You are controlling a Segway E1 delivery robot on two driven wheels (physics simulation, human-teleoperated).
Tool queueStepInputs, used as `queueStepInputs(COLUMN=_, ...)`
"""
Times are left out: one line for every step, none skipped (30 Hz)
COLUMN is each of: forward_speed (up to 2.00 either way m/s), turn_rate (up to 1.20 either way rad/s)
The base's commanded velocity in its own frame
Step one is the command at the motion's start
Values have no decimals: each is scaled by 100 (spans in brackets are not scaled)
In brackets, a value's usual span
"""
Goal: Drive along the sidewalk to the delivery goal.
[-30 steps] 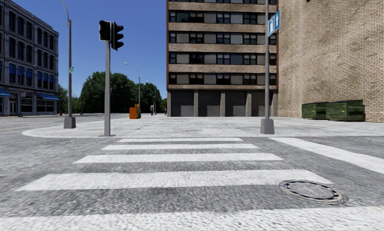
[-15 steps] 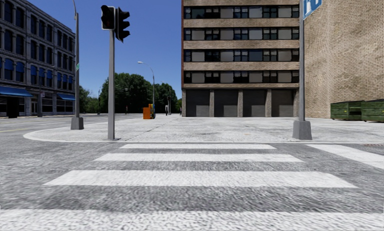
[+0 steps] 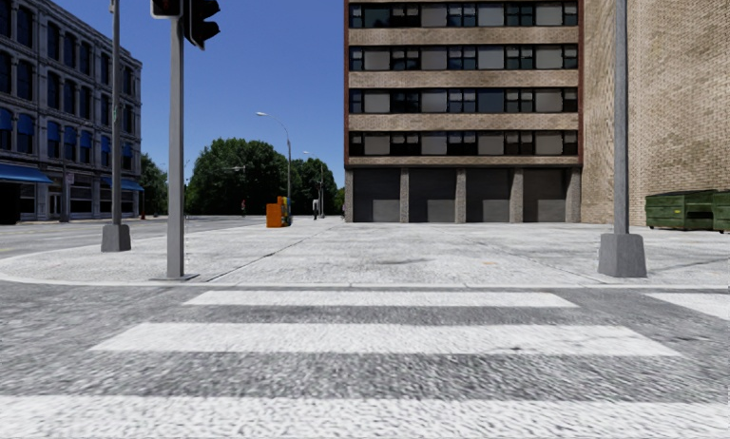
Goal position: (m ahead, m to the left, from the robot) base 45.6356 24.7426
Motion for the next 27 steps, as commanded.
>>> queueStepInputs(forward_speed=200, turn_rate=1)
queueStepInputs(forward_speed=200, turn_rate=0)
queueStepInputs(forward_speed=200, turn_rate=0)
queueStepInputs(forward_speed=200, turn_rate=0)
queueStepInputs(forward_speed=200, turn_rate=0)
queueStepInputs(forward_speed=200, turn_rate=0)
queueStepInputs(forward_speed=200, turn_rate=0)
queueStepInputs(forward_speed=200, turn_rate=0)
queueStepInputs(forward_speed=200, turn_rate=0)
queueStepInputs(forward_speed=200, turn_rate=0)
queueStepInputs(forward_speed=200, turn_rate=0)
queueStepInputs(forward_speed=200, turn_rate=0)
queueStepInputs(forward_speed=200, turn_rate=0)
queueStepInputs(forward_speed=200, turn_rate=0)
queueStepInputs(forward_speed=200, turn_rate=0)
queueStepInputs(forward_speed=200, turn_rate=0)
queueStepInputs(forward_speed=200, turn_rate=0)
queueStepInputs(forward_speed=200, turn_rate=0)
queueStepInputs(forward_speed=200, turn_rate=0)
queueStepInputs(forward_speed=200, turn_rate=0)
queueStepInputs(forward_speed=200, turn_rate=0)
queueStepInputs(forward_speed=200, turn_rate=0)
queueStepInputs(forward_speed=200, turn_rate=0)
queueStepInputs(forward_speed=200, turn_rate=0)
queueStepInputs(forward_speed=200, turn_rate=0)
queueStepInputs(forward_speed=200, turn_rate=0)
queueStepInputs(forward_speed=200, turn_rate=0)
